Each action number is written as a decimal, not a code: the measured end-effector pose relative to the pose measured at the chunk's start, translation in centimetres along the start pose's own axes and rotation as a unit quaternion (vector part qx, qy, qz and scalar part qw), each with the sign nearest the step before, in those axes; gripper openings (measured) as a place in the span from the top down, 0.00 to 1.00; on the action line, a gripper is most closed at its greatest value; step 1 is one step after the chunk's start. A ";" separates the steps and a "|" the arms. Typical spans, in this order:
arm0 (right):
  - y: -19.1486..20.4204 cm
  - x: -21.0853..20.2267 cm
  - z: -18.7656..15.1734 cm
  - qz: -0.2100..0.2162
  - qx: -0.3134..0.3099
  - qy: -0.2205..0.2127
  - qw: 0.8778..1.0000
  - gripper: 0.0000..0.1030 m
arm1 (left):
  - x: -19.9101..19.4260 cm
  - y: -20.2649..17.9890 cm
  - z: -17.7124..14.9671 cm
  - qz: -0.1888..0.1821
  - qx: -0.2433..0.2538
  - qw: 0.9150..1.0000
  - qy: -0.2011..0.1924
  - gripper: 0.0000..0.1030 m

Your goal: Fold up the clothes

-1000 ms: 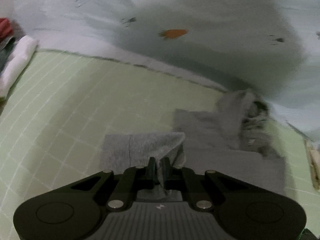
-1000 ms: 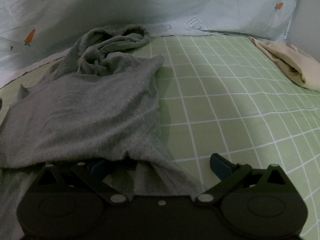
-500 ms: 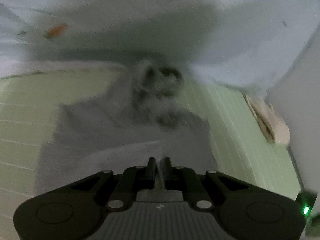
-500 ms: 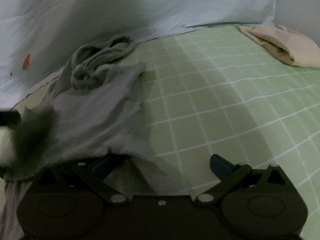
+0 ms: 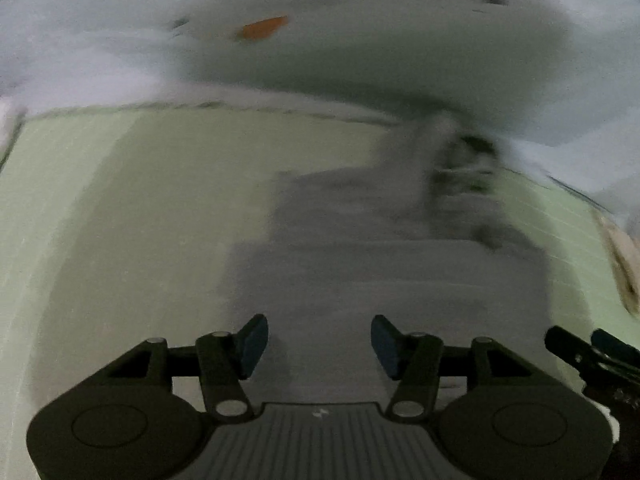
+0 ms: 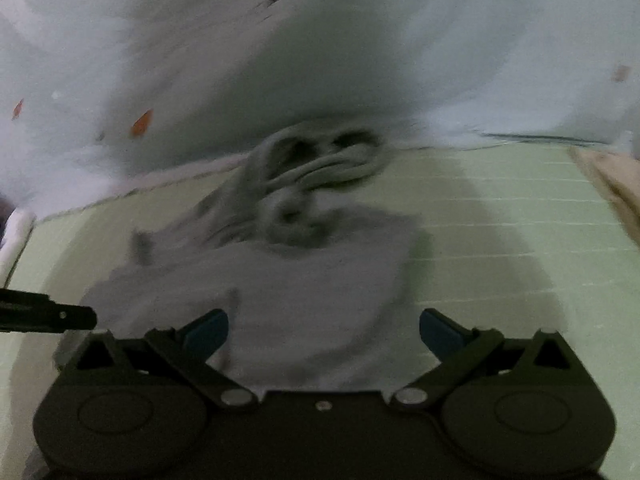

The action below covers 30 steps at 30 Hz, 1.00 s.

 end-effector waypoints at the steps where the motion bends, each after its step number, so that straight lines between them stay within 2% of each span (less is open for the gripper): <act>1: 0.8 0.7 0.2 0.008 -0.008 0.008 1.000 0.03 | 0.1 0.9 0.0 0.006 -0.012 1.000 0.001 0.44; 3: 2.1 1.7 0.3 0.018 -0.021 0.022 0.999 0.11 | 0.4 2.4 -0.1 0.018 -0.033 0.999 0.003 0.43; 7: 4.4 3.2 0.3 0.037 -0.047 0.046 0.997 0.37 | 1.2 4.3 -0.5 0.034 -0.056 0.998 0.013 0.43; 8: 5.0 3.1 0.0 0.042 -0.053 0.046 0.997 0.48 | 1.3 4.6 -0.6 0.032 -0.060 0.998 0.015 0.43; 11: 6.3 3.3 -0.2 0.048 -0.076 0.046 0.995 0.59 | 1.7 5.0 -0.7 0.025 -0.068 0.997 0.021 0.42; 12: 6.7 3.3 -0.2 0.049 -0.086 0.049 0.994 0.65 | 1.8 5.1 -0.7 0.023 -0.067 0.997 0.022 0.42; 13: 7.1 3.3 -0.3 0.050 -0.097 0.052 0.993 0.75 | 1.9 5.1 -0.7 0.022 -0.066 0.997 0.024 0.42; 15: 7.5 3.3 -0.3 0.050 -0.106 0.051 0.992 0.81 | 2.2 5.2 -0.6 0.019 -0.064 0.997 0.025 0.42; 16: 7.4 3.3 -0.2 0.056 -0.104 0.052 0.992 0.93 | 2.2 5.2 -0.6 0.018 -0.062 0.998 0.025 0.42; 17: 7.3 3.1 0.0 0.059 -0.101 0.050 0.992 0.98 | 2.1 5.2 -0.5 0.017 -0.062 0.998 0.025 0.42; 19: 7.0 2.9 0.4 0.063 -0.093 0.045 0.993 0.98 | 1.7 5.1 -0.3 0.013 -0.060 0.998 0.018 0.42; 22: 6.3 1.2 1.4 0.044 -0.090 0.015 0.995 0.98 | 0.8 4.6 0.1 0.009 -0.048 0.999 0.001 0.42; 28: 2.6 -2.8 3.3 -0.011 -0.053 -0.040 0.998 0.98 | 0.2 2.3 0.7 0.010 -0.006 1.000 -0.014 0.42; 30: 1.0 -2.8 3.2 -0.025 -0.033 -0.040 0.998 0.98 | 0.4 1.4 0.5 0.008 0.010 1.000 -0.010 0.42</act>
Point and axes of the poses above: each gripper's, at about its wrist camera, not at the fingertips, and x roughly the way its jaws point, y to its left, z to its top, the point moved 1 cm from there along x, roughly the way its jaws point, and after that the axes turned 6 degrees about y, right-handed, at the moved point
